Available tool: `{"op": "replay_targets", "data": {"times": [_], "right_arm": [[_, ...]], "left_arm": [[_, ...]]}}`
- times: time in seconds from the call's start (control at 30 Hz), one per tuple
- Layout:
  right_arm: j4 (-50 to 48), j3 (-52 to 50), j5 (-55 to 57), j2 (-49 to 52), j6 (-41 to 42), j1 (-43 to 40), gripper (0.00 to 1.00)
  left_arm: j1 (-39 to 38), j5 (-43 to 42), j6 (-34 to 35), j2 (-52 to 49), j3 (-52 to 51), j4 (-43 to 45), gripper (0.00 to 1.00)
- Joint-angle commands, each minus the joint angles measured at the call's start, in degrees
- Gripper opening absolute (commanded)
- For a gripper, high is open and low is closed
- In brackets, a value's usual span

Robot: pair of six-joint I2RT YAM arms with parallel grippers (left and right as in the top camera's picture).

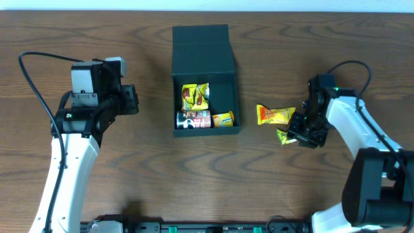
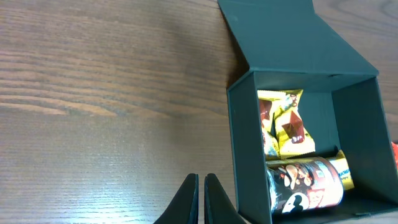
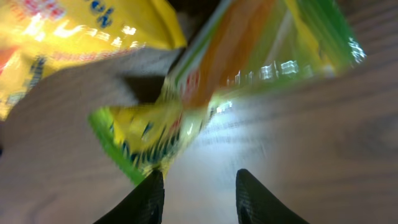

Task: Pack container

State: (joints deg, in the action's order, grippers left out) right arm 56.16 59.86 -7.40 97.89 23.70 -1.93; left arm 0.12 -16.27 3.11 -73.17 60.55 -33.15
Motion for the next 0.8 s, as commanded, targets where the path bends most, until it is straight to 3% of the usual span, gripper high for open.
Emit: {"op": "replay_targets", "data": {"times": [0.0,0.13,0.3,0.43,0.57,0.77], "right_arm": [[-3.41,-2.78,-0.74,-0.11,5.64,0.09,0.38],[-6.38,-3.04,-1.46,-0.11,11.54,0.09,0.40],[-7.98,-2.95,-6.21,-0.11,12.92,0.00,0.37],[-8.48,-1.53,-9.79,-0.15,5.79,-0.20,0.31],[-6.21,3.45,-9.79,-0.17,3.43,-0.28,0.37],[4.07,6.69,-5.79,-0.17,0.52,0.13,0.11]], "left_arm": [[0.24,0.31,-0.59,0.11,0.35,-0.09,0.06],[0.24,0.15,-0.59,0.11,0.35,-0.09,0.06],[0.24,0.15,-0.61,0.11,0.35,-1.14,0.06],[0.24,0.17,-1.70,0.11,0.35,-2.16,0.06],[0.24,0.17,-1.86,0.09,0.35,-2.14,0.06],[0.24,0.17,-1.86,0.09,0.35,-2.21,0.06]]}}
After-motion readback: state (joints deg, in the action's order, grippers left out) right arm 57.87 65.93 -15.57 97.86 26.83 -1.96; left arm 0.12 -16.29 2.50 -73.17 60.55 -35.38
